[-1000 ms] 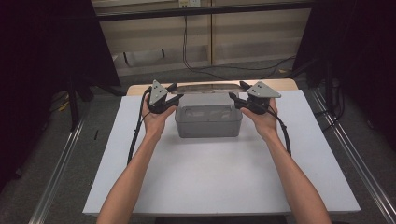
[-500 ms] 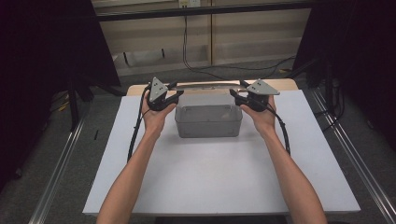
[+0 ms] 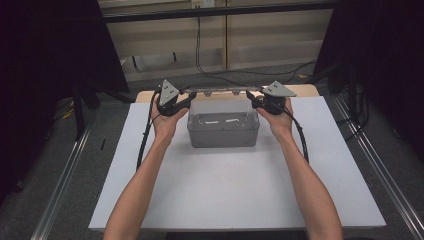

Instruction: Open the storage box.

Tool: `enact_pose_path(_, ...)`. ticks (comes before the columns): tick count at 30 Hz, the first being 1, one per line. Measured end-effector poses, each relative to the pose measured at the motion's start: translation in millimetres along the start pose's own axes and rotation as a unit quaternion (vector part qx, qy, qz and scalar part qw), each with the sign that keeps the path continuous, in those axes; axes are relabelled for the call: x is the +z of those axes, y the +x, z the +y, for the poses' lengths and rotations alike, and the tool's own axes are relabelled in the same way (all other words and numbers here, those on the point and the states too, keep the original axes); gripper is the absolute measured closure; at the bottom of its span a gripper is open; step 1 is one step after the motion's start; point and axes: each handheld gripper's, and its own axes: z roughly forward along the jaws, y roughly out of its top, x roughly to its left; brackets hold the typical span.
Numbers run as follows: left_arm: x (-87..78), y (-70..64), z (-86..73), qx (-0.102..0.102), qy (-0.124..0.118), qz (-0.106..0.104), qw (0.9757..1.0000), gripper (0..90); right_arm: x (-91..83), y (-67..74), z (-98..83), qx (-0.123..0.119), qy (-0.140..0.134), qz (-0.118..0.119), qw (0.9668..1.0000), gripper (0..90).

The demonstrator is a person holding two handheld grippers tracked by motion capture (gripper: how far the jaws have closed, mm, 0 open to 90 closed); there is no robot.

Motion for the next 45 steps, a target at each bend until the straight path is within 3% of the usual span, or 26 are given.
enact_pose_path(17, 1.1, 2.0, 0.5, -0.002, -0.001, -0.001, 1.0000, 61.9, 6.3, -3.3, 0.4, 0.012, -0.005, 0.005, 0.9999, 61.4)
enact_pose_path(19, 1.3, 2.0, -0.3, -0.002, -0.001, 0.001, 1.0000, 55.5, 6.4, -3.5, 0.5, 0.014, -0.004, 0.006, 0.9999, 61.3)
enact_pose_path(27, 6.6, 7.2, -11.0, -0.005, 0.021, 0.012, 0.9997, 47.0, 6.9, -3.5, 0.3, 0.018, -0.003, 0.004, 0.9998, 61.0)
enact_pose_path(29, 11.3, 7.7, -15.6, 0.005, 0.027, 0.010, 0.9996, 47.0, 7.0, -3.5, 0.8, 0.017, -0.003, 0.003, 0.9998, 61.0)
enact_pose_path(33, 16.7, 11.4, -24.9, -0.013, 0.029, 0.015, 0.9994, 49.8, 7.7, -4.2, 1.8, 0.016, -0.002, 0.003, 0.9999, 61.2)
enact_pose_path(36, 19.7, 13.8, -31.3, -0.009, 0.041, 0.013, 0.9990, 52.3, 7.9, -4.5, 1.8, 0.015, -0.002, 0.004, 0.9999, 61.2)
enact_pose_path(40, 23.0, 15.9, -36.0, -0.027, 0.033, 0.019, 0.9989, 57.1, 7.8, -4.4, 2.2, 0.014, -0.002, 0.005, 0.9999, 61.3)
enact_pose_path(43, 23.4, 18.5, -36.7, -0.024, 0.034, 0.021, 0.9989, 59.8, 8.1, -4.1, 2.4, 0.016, -0.002, 0.003, 0.9999, 61.3)
enact_pose_path(45, 23.5, 20.2, -37.2, -0.034, 0.030, 0.020, 0.9988, 62.8, 8.5, -4.1, 2.5, 0.020, -0.003, 0.003, 0.9998, 61.3)
